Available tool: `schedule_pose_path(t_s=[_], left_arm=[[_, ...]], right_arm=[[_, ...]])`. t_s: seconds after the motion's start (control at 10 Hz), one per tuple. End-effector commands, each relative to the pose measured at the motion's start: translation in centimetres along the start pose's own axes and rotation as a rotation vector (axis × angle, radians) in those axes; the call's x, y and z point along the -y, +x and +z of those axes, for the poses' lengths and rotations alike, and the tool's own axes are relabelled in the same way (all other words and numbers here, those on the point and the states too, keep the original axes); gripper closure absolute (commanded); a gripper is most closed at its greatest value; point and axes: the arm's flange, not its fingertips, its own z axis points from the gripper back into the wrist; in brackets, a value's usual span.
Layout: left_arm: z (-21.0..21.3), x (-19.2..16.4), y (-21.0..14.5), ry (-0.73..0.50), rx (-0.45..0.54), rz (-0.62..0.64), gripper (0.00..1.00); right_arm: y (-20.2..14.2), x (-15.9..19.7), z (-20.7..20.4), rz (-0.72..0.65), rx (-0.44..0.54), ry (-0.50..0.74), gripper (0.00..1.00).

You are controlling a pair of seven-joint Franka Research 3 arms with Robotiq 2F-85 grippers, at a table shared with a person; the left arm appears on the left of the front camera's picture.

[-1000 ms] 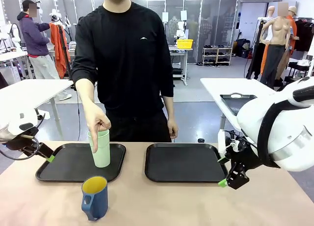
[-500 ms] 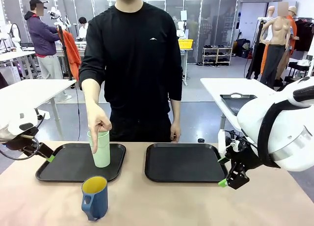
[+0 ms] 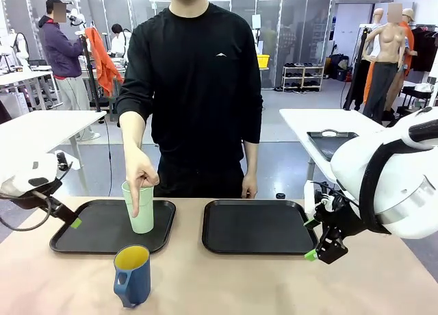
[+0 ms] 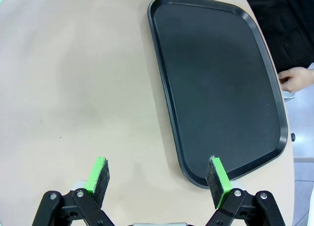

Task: Sort and store the cups by type.
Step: Pick up the Handle plastic cup and place it into the empty Flat Tray.

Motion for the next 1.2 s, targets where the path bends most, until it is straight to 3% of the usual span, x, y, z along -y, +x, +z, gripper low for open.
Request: schedule_pose_path(t_s=[0.0,0.4,0.7,0.9,1.0,1.1], left_arm=[[-0.9,-0.9,-2.8,-0.04,-0.007,-0.152,0.0],[-0.4,-2.4,-6.9,0.008,-0.142,-0.486,0.0],[-0.1,-3.9,-11.0,-0.062,-0.13,-0.601,0.0],[-0.6,-4.5,-12.7,-0.105,-0.107,-0.61,0.0],[-0.6,-6.9,-7.3,-0.036,-0.147,-0.593,0.0],[-0.6,-6.9,-7.3,-0.036,-0.147,-0.593,0.0]], right_arm=[[-0.1,0.1,-0.1,0.008,0.002,0.004,0.0],[-0.1,0.1,-0.1,0.008,0.002,0.004,0.0],[-0.1,0.1,-0.1,0.008,0.002,0.004,0.0],[-0.1,0.1,-0.1,0.008,0.002,0.004,0.0],[-0.1,0.1,-0.1,0.008,0.002,0.004,0.0],[-0.1,0.1,-0.1,0.008,0.002,0.004,0.0]])
